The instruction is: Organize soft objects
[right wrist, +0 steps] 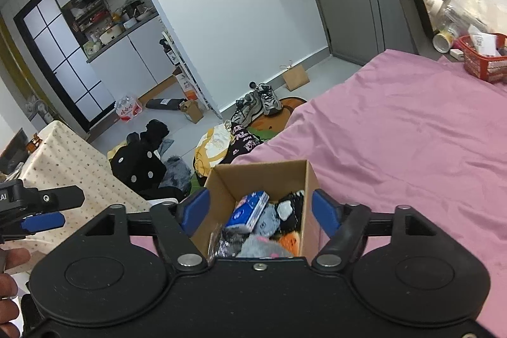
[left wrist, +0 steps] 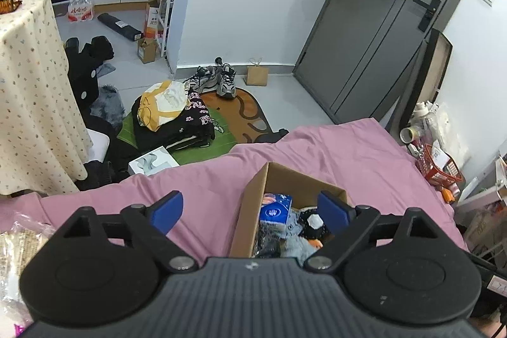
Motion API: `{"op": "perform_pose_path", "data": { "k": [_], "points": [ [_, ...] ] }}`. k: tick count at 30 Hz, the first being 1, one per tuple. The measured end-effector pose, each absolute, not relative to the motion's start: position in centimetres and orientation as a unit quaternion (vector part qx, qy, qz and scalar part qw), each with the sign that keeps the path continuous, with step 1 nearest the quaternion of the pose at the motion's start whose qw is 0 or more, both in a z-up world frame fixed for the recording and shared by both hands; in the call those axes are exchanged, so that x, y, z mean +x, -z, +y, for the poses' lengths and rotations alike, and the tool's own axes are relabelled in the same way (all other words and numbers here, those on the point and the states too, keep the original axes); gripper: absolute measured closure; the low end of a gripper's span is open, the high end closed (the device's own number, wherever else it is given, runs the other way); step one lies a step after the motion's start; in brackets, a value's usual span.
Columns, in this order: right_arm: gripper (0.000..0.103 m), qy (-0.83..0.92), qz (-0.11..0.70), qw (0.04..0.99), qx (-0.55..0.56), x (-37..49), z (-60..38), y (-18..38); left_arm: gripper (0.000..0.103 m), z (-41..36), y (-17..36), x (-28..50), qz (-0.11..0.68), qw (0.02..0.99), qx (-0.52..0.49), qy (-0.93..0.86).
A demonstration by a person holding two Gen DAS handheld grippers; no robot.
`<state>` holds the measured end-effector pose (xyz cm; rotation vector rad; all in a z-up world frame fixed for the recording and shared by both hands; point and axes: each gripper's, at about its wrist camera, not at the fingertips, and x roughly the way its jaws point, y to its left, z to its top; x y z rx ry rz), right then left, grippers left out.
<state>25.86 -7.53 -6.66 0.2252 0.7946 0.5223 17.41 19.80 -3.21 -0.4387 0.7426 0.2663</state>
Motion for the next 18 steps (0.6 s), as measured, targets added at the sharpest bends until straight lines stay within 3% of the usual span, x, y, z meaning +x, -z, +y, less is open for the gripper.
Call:
{"op": "perform_pose_path", "data": {
  "k": [13,18],
  "points": [
    [0.003,-0.236,0.366,0.895,0.100,21.1,-10.2,3.0,0.003,16.9,1.6,13.0,0.379,0.904,-0.167,-0.111],
    [0.000,-0.233,0.363,0.896,0.099,19.5,-11.5,1.2,0.001,15.8,0.9,11.6,0.383,0.904,-0.155,-0.108]
  ]
}}
